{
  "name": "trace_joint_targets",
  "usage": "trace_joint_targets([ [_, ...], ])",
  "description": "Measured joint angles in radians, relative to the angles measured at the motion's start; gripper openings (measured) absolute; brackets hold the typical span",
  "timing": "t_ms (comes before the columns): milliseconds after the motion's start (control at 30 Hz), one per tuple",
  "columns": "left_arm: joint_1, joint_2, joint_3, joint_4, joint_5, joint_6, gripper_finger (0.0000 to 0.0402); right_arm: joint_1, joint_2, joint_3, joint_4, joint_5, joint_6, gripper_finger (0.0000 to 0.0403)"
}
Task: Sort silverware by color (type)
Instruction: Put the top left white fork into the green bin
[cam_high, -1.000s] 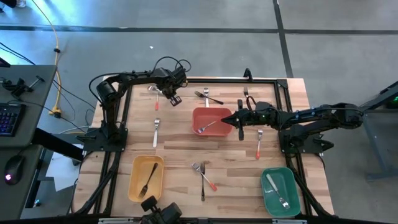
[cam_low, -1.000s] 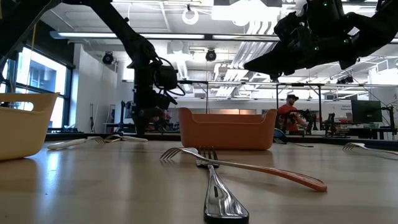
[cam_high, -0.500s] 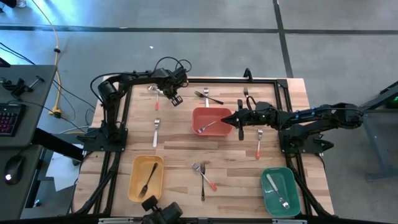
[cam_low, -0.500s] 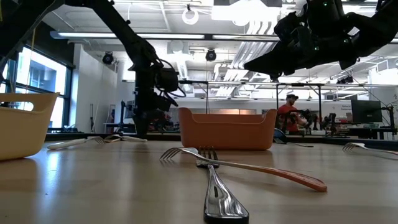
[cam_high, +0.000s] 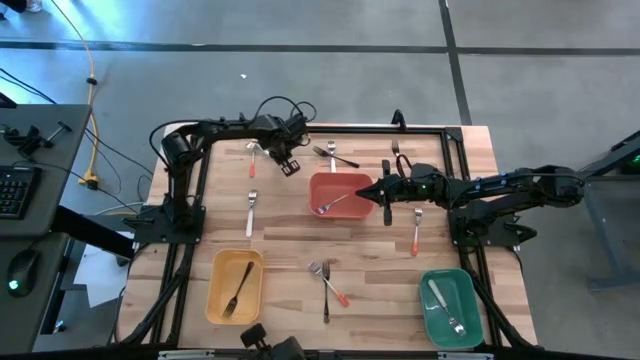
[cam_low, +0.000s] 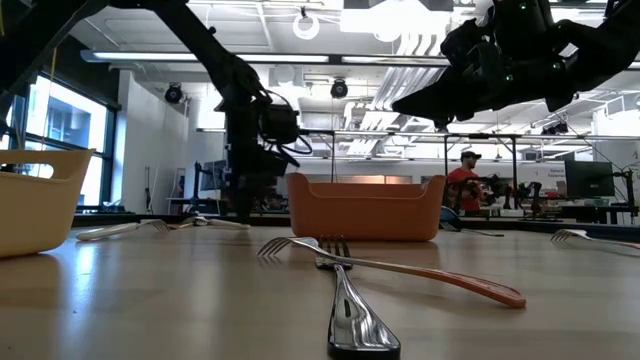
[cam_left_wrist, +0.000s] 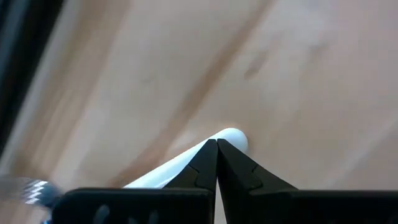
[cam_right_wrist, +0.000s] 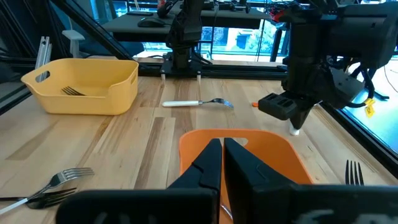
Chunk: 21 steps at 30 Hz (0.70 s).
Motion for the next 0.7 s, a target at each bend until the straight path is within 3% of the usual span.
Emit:
trace_joint_targets([
  [167, -0.031, -0.025, 0.025, -0.011, 0.052, 0.07, 0.0001, 0.0, 0.0, 0.0, -0.001, 0.0, 0.0, 0.0],
  [300, -0.043, -0.043, 0.037, -0.052, 0.038, 0.2, 0.0014, 0.0, 0.0, 0.0, -0.003, 0.0, 0.0, 0.0],
  [700, -0.039, -0.024, 0.037, -0.081, 0.013, 0.461, 0.0123, 0.0, 0.0, 0.0, -0.008, 0.0, 0.0, 0.0],
])
